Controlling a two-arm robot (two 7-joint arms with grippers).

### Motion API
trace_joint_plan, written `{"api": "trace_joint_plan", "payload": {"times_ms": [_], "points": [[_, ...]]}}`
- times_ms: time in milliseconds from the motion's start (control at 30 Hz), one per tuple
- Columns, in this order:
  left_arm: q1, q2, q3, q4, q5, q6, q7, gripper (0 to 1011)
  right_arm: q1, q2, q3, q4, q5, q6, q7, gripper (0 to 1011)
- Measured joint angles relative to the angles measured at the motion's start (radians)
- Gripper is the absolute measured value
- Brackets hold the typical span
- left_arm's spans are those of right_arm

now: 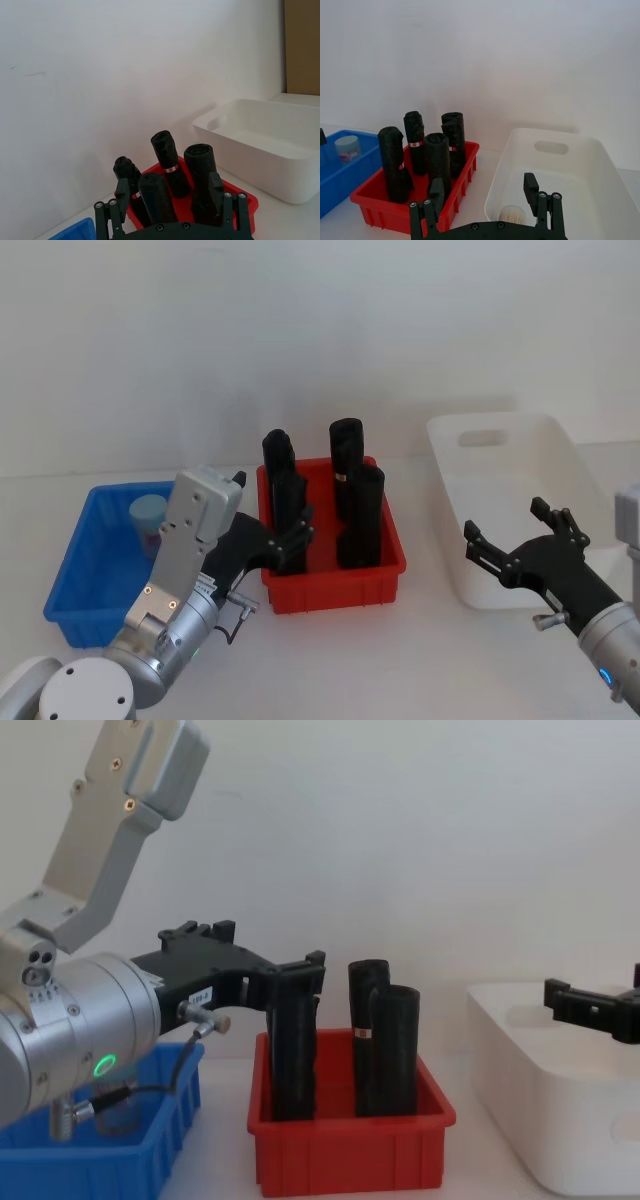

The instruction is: Pick the cotton swabs from the blue box and place them into the white box.

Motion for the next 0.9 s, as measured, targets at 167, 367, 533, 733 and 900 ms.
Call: {"api": "trace_joint_plan", "payload": {"times_ms": [167,367,533,733,900], "points": [[0.010,-0.002,0.007,0.002,0.010,-0.020,0.025,1004,-0.027,0.007,0.000,-0.034,0.009,-0.006,-0.008,1002],[0.011,-0.003,0.008,0.003,0.011,-0.022,0.027,1004,-0.039,0.010,0.000,-0.047,0.013,-0.008,-0.011,1002],[0.011,-0.002,0.008,0.003,0.011,-0.022,0.028,1004,-0.039,0.009,0.000,-0.048,0.013,-0.008,-0.011,1002],[0.011,-0.002,0.008,0.002,0.011,-0.022,0.028,1004,-0.039,0.009,0.000,-0.048,0.013,-0.008,-0.011,1002],[0.011,-0.002,0.008,0.002,0.011,-0.022,0.028,1004,-0.034,0.006,0.000,-0.042,0.011,-0.007,-0.006,1002]]}}
